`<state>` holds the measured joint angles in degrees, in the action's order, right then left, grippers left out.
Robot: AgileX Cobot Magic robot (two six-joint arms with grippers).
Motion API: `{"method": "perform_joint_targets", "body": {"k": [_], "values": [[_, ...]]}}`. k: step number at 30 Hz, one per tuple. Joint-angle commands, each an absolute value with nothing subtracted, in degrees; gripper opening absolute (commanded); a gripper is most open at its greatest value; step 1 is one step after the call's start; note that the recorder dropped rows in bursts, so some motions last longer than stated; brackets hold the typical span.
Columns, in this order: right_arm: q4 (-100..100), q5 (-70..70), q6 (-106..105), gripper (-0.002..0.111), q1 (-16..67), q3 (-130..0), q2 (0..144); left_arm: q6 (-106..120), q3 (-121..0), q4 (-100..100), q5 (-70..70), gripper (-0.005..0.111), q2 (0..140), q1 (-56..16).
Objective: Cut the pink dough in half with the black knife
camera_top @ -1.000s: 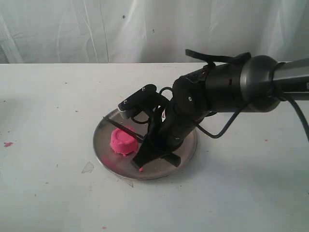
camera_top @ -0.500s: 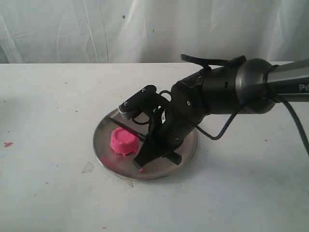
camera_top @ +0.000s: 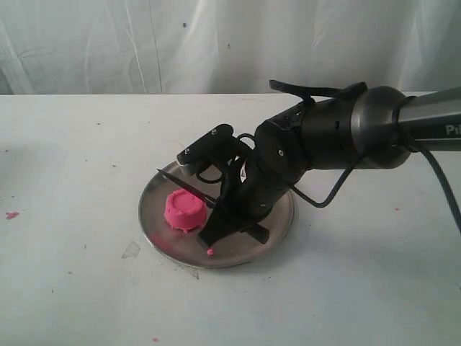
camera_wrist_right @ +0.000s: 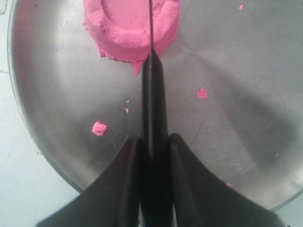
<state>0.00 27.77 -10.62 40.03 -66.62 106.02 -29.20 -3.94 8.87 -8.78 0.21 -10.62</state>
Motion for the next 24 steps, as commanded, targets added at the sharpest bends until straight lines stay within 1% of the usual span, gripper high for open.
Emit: {"method": "perform_joint_targets", "body": {"k": [1,4,5,6,7,8,9,10,11,12,14,16,17,19,21,24], "values": [[0.0,27.0,-10.2,0.003,40.0,-66.9,105.8,-30.5,-14.5,7.2,6.9,0.0,2.0,-10.4],[0.0,27.6,-10.2,0.003,40.0,-66.9,105.8,-25.4,-22.4,7.2,14.5,0.0,7.7,-10.4],[0.0,28.1,-10.2,0.003,40.0,-66.9,105.8,-21.6,-25.9,8.4,18.7,0.0,12.9,-10.4],[0.0,28.3,-10.2,0.003,40.0,-66.9,105.8,-18.5,-27.4,10.1,20.0,0.0,16.2,-10.4],[0.0,28.8,-10.2,0.003,40.0,-66.9,105.8,-11.3,-29.4,15.4,20.3,0.0,23.4,-10.4],[0.0,28.9,-10.2,0.003,40.0,-66.9,105.8,-6.8,-30.3,19.3,19.7,0.0,27.2,-10.4],[0.0,28.9,-10.2,0.003,40.0,-66.9,105.8,2.8,-32.0,27.8,18.1,0.0,34.0,-10.4],[0.0,28.9,-10.2,0.003,40.0,-66.9,105.8,8.6,-32.9,32.9,17.2,0.0,37.8,-10.4],[0.0,28.8,-10.2,0.003,40.0,-66.9,105.8,20.3,-34.3,42.3,15.5,0.0,44.5,-10.4],[0.0,28.7,-10.2,0.003,40.0,-66.9,105.8,26.3,-35.2,47.6,15.1,0.0,48.1,-10.4],[0.0,28.7,-10.2,0.003,40.0,-66.9,105.8,43.5,-38.1,60.5,13.9,0.012,59.5,-10.4],[0.0,28.5,-10.2,0.003,40.0,-66.9,105.8,52.5,-41.4,68.7,13.8,0.028,67.6,-10.4],[0.0,28.4,-10.2,0.003,40.0,-66.9,105.8,56.2,-43.3,71.9,13.7,0.033,71.2,-10.4],[0.0,28.5,-10.2,0.003,40.0,-66.9,105.8,62.2,-47.2,77.0,14.2,0.032,77.4,-10.4],[0.0,28.6,-10.2,0.003,40.0,-66.9,105.8,64.1,-50.5,78.2,15.2,0.025,81.9,-10.4],[0.4,28.8,-10.2,0.003,40.0,-66.9,105.8,65.3,-53.5,78.3,15.2,0.011,86.1,-10.4]]}}
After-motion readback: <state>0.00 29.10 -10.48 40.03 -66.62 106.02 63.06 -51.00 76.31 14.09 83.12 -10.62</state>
